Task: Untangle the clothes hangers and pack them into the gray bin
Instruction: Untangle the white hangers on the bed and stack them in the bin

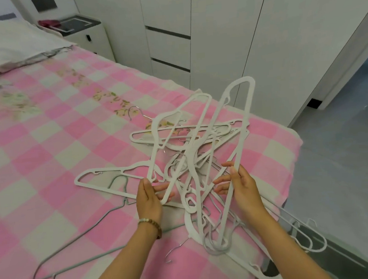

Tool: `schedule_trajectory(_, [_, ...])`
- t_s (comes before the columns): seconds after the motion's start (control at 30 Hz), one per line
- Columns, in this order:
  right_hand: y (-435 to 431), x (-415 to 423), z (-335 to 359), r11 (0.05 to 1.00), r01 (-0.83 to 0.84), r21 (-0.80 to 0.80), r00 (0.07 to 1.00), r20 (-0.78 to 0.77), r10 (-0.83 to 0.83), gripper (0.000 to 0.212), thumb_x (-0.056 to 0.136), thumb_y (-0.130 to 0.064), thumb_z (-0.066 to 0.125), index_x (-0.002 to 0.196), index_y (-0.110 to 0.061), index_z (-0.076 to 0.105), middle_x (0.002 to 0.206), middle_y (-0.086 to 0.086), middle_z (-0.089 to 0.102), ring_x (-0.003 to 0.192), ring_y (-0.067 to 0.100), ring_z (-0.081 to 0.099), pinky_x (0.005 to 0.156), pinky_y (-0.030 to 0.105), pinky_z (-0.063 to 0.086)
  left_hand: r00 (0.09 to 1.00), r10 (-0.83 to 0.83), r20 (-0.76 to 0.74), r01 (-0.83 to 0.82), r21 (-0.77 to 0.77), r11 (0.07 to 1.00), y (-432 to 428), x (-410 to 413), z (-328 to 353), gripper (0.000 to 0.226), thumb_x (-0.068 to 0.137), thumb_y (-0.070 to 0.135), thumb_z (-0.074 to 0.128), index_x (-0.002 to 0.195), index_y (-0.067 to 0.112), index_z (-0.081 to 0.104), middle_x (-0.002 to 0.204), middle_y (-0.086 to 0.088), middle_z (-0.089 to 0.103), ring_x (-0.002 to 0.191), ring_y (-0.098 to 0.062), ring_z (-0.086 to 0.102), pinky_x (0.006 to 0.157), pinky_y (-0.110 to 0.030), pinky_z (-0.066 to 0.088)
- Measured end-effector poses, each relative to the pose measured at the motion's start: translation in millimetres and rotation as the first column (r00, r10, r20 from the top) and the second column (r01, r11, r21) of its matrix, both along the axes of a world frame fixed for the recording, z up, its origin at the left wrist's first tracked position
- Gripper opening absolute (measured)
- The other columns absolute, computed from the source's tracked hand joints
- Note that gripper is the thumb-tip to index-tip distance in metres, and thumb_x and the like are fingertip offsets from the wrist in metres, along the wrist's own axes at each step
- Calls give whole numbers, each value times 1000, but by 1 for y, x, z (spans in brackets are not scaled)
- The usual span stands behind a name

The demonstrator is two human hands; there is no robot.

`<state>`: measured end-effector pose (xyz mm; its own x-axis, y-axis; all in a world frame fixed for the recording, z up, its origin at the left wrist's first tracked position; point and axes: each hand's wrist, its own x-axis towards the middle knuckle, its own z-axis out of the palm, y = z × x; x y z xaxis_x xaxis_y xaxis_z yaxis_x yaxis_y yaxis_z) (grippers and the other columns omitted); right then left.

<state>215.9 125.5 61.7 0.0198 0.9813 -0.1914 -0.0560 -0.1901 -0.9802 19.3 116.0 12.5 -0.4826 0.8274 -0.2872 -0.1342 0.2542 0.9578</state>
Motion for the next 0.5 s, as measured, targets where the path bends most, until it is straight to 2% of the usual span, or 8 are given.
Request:
schedule_trajectory(0.13, [-1,-5,-3,1000,22,10,997,-74,-21,25,101,-22,35,109,-14,57,72,11,69,61,22,69,64,29,59,999,30,44,-26,-82,996,6,-3,-4,31,102,25,23,83,15,44,80,-8,69,48,-15,68,48,-24,56])
schedule_trajectory(0.23, [-4,-3,-7,1000,30,11,992,-121,-28,22,100,-22,36,104,-19,57,73,9,71,65,23,71,64,27,59,973,160,168,-127,-188,974,5,-1,-11,28,102,21,21,87,11,44,89,-15,66,59,-25,64,44,-22,56])
schedule_trajectory(0.3, [-5,-1,-9,1000,22,20,992,-125,-20,18,98,-19,40,105,-19,57,73,7,72,67,23,71,64,26,58,960,186,211,-139,-221,965,7,-2,-15,28,102,22,20,92,9,43,92,-15,66,63,-27,62,48,-25,58])
schedule_trajectory(0.37, [-5,0,-10,999,36,37,991,-128,-31,19,98,-22,40,106,-18,56,72,6,73,67,21,72,63,23,57,986,90,140,-49,-270,962,12,-3,-21,28,101,23,20,94,11,45,98,-15,69,76,-34,66,73,-41,60])
schedule_trajectory(0.4, [-5,0,-11,998,47,40,990,-135,-41,20,98,-24,39,105,-18,56,71,5,73,66,20,71,62,22,57,997,19,75,5,-310,951,12,-2,-25,27,101,23,23,97,11,47,101,-15,70,89,-37,65,85,-46,55])
schedule_trajectory(0.47, [-5,-2,-13,996,71,50,986,-154,-63,22,99,-25,38,106,-16,56,69,5,72,66,19,71,62,21,57,987,-95,-132,35,-399,916,8,4,-29,25,98,26,35,111,8,46,106,-15,65,109,-37,57,95,-44,47])
schedule_trajectory(0.5, [-5,-3,-13,995,83,56,984,-162,-73,23,100,-23,36,107,-14,56,68,5,72,65,19,71,62,21,57,942,-130,-309,-6,-403,915,4,7,-31,33,95,29,43,119,6,44,113,-16,59,114,-36,51,96,-42,42])
